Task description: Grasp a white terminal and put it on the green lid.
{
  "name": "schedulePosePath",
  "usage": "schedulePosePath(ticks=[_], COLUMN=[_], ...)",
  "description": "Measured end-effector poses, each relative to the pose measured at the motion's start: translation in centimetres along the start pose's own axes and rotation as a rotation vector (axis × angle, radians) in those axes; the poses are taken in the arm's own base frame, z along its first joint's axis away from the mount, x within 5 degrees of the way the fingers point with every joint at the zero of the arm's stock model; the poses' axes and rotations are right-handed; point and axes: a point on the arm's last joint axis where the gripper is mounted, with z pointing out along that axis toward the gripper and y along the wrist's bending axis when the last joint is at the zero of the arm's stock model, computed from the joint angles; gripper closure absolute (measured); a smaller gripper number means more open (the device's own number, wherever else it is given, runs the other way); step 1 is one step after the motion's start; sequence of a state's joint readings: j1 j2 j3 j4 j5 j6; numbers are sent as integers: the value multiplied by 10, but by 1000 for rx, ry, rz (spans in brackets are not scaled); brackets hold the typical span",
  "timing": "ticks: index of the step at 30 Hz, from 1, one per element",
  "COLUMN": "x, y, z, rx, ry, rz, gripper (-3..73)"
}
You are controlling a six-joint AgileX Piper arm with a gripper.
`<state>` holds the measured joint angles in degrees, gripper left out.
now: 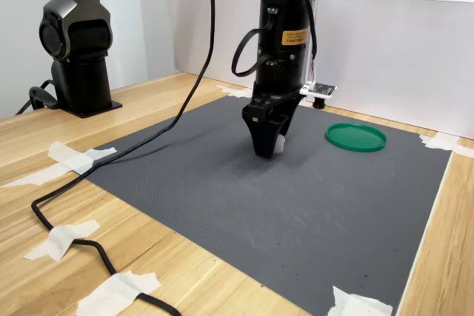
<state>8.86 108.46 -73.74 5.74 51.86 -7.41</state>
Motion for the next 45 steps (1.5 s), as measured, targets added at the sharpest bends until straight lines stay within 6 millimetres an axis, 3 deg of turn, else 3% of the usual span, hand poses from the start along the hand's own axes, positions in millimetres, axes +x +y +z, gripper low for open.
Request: schedulePosePath(ticks=[4,11,12,20,29,37,41,45], x=[0,0,0,-3,-47,-72,-74,-75], y=[0,-1,-1,1,42,93,97,98], z=[2,7,7,3,-34,-10,9,11], rx=[-1,1,2,-4,-36,-61,-62,-61], ry=[8,21,21,14,-110,-111,-80,-87], rz=[-11,-13,-9,7,-130,-271,-277,-287], gripper=[81,445,461,461,465,473,473,475])
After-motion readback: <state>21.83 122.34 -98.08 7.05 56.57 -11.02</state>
